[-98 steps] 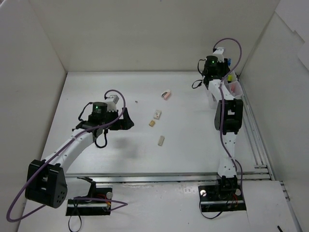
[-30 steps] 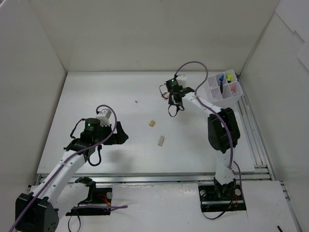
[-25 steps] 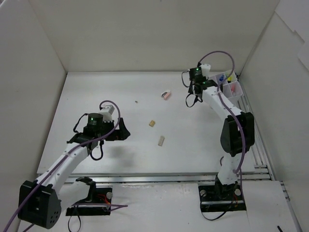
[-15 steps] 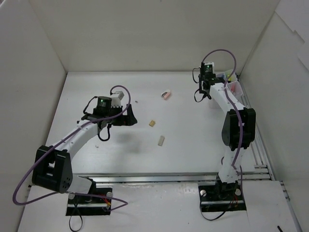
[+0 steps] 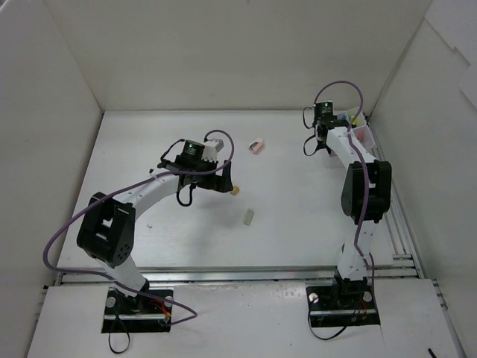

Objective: Sort the stationery into containers
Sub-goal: Place the stationery in the storage box.

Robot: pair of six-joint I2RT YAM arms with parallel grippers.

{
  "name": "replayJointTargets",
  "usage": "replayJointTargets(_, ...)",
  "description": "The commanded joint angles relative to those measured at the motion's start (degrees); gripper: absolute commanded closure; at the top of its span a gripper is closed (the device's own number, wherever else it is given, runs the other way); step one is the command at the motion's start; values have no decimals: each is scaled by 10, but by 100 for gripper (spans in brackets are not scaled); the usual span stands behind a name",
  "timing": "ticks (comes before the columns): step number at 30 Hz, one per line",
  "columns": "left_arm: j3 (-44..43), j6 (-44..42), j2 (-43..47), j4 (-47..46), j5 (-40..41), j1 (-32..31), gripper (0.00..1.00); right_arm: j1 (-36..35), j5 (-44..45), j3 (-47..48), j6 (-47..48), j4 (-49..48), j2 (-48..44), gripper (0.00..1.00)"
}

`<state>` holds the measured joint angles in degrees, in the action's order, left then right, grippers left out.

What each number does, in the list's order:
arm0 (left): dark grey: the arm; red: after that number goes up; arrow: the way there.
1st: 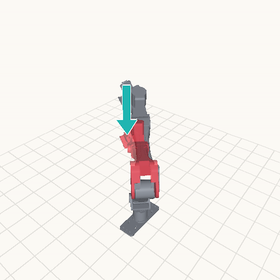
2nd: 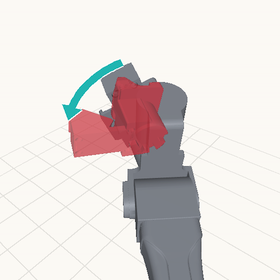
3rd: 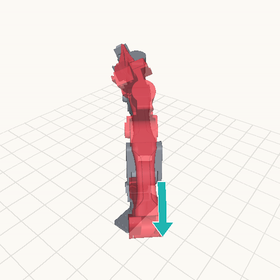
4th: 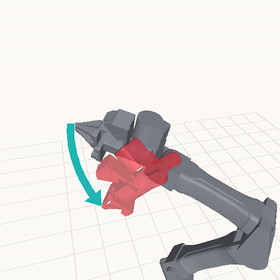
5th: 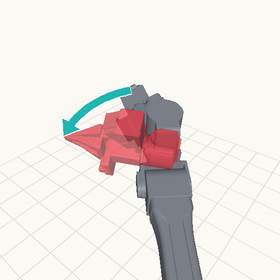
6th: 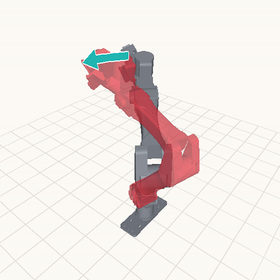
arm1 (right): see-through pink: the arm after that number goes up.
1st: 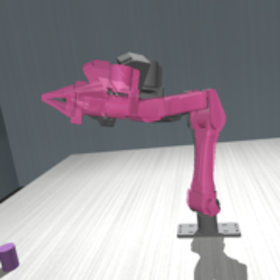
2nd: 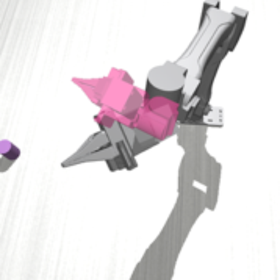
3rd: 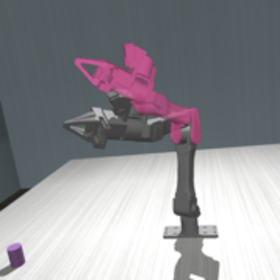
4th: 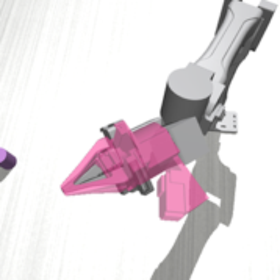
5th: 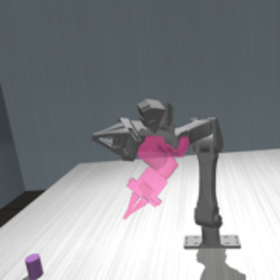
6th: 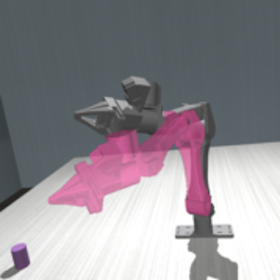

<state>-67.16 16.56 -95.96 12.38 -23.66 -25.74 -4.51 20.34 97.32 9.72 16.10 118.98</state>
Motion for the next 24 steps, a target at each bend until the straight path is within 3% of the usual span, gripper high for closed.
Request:
replayJointTargets(1,-34,-15,6,-2,11,-4,0,11,33,16,27,-7,-30,98)
replayJointTargets(7,-49,-24,-3,0,16,-17,0,20,30,4,31,-7,-32,96)
replayJointTargets(10,-56,-24,-5,7,17,-22,1,21,25,7,31,-5,-34,87)
replayJointTargets(12,-50,-22,0,0,15,-22,1,21,7,5,28,2,-39,68)
replayJointTargets(15,-43,-16,10,-5,16,-22,1,20,-5,4,22,6,-52,58)
replayJointTargets(17,-35,-14,17,-6,16,-22,1,14,-7,7,20,13,-63,41)
replayJointTargets(23,7,-3,53,-17,23,-22,0,-51,-16,13,8,17,-101,28)
replayJointTargets(24,17,-1,68,-19,25,-22,0,-73,-33,21,-3,17,-103,22)
